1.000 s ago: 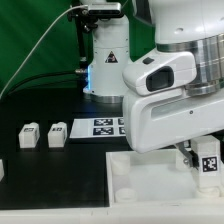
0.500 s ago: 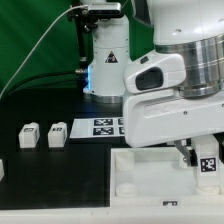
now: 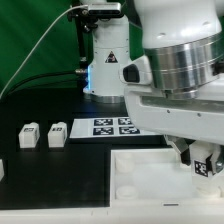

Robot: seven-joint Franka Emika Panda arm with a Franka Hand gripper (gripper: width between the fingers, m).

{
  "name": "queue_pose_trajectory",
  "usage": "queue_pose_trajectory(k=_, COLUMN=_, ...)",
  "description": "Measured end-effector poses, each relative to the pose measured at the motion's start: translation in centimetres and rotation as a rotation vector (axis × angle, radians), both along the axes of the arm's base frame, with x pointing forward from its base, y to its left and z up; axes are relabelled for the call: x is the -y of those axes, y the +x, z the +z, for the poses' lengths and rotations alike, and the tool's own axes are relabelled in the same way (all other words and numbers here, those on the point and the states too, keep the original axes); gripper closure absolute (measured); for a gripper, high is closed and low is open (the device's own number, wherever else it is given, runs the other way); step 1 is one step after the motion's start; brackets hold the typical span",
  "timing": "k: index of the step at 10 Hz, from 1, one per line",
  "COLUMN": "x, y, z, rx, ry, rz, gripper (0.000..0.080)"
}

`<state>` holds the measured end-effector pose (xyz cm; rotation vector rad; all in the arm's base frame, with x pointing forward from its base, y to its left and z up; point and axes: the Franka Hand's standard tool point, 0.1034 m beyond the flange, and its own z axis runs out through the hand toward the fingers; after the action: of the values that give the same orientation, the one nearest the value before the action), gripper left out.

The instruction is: Assemble one leg

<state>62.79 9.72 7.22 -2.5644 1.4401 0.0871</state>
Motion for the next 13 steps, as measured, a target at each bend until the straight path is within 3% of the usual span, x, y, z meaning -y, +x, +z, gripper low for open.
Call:
queue_pose_trajectory(k=5, x=-0.4, y=-0.4, z=0.1, rx=-0.063, ry=0.003, rz=-0.425, gripper=0.0508)
queue_pose_trajectory(k=6, x=-0.3, y=-0.3, z=0.0, rx=-0.054, ry=-0.002, rz=-0.379, gripper=0.0508)
queue_pose_trajectory(k=8, x=-0.7, y=-0.3, z=0.1, rx=-0.025, ry=-0.014, rz=-0.234, gripper=0.0222)
queue_pose_trajectory(k=9, x=-1.5, y=-0.3, z=0.4, rx=0.015, ry=-0.025, rz=-0.032, gripper=0.0222)
queue_pose_trajectory(k=10, x=-2.1, y=-0.2, z=0.8, rx=0.065, ry=-0.04, rz=0.215, gripper=0.0162)
queue_pose_trajectory(k=13, x=-2.0, y=-0.3, z=0.6, rx=0.118, ry=-0.06, rz=0.515, gripper=0.015)
